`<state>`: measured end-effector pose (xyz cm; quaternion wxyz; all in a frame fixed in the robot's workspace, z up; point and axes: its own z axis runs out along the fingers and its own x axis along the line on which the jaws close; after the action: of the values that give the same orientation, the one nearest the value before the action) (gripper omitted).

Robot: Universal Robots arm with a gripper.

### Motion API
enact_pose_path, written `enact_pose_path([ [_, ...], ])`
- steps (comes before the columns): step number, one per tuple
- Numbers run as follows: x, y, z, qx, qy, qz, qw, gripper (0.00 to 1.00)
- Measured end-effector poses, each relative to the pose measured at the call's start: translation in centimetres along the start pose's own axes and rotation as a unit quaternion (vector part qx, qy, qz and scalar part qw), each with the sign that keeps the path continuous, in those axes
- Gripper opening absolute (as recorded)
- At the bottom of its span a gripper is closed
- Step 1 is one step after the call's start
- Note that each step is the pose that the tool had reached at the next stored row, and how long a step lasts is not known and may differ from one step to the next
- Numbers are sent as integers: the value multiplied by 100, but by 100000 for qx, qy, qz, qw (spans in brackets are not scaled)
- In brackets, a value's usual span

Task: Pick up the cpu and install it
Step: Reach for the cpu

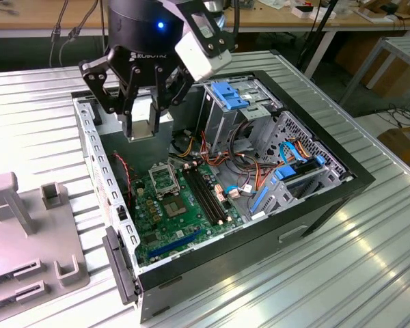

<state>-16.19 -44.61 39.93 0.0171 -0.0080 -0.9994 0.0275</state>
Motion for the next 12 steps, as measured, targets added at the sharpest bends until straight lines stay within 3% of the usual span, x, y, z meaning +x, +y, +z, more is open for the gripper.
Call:
enact_pose_path([
  [3,-111,1,-4,-1,2,-3,100000,42],
  [11,-292,4,-9,-6,-3,-7,100000,42],
  [12,-345,5,-11,-6,-1,2,100000,42],
])
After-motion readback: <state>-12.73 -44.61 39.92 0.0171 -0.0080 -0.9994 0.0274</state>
